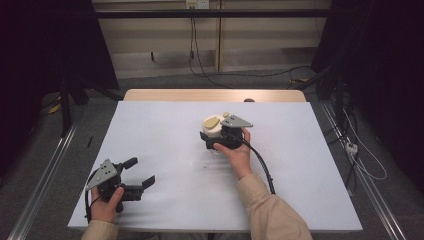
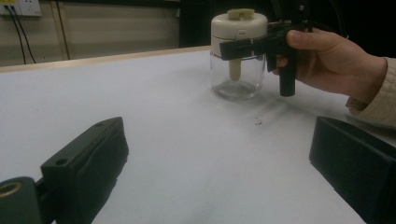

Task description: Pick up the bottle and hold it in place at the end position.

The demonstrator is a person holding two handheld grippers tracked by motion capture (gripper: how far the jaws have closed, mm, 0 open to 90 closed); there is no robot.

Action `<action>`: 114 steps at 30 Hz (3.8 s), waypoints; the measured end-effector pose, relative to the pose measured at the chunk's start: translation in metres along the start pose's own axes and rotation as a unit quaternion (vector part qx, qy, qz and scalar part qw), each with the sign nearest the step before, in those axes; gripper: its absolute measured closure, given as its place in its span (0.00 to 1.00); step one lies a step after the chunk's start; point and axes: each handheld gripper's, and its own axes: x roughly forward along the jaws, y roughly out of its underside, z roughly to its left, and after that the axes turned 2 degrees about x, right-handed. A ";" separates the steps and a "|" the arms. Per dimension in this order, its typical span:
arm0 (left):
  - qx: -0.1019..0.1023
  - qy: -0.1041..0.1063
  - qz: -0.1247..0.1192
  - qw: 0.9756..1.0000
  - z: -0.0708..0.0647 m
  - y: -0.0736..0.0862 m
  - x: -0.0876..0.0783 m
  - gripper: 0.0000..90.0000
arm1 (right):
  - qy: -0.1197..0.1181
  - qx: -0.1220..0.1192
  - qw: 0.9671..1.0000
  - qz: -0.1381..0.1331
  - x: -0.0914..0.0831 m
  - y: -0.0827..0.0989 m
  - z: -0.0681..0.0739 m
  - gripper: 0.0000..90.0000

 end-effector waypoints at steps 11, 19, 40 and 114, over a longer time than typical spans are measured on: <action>0.002 0.004 -0.001 1.000 -0.001 -0.001 0.002 0.04 | 0.000 0.004 1.000 0.014 -0.006 0.003 -0.002 0.06; 0.006 0.006 0.000 1.000 -0.003 -0.002 0.003 0.04 | -0.002 0.018 1.000 0.025 -0.012 0.007 -0.007 0.06; 0.010 0.009 0.005 1.000 -0.009 -0.002 0.003 0.04 | -0.004 0.009 0.999 0.046 -0.016 0.005 -0.008 0.05; -0.010 0.032 0.034 0.999 -0.029 -0.070 0.104 0.11 | -0.002 -0.005 0.997 0.077 -0.025 0.012 -0.008 0.04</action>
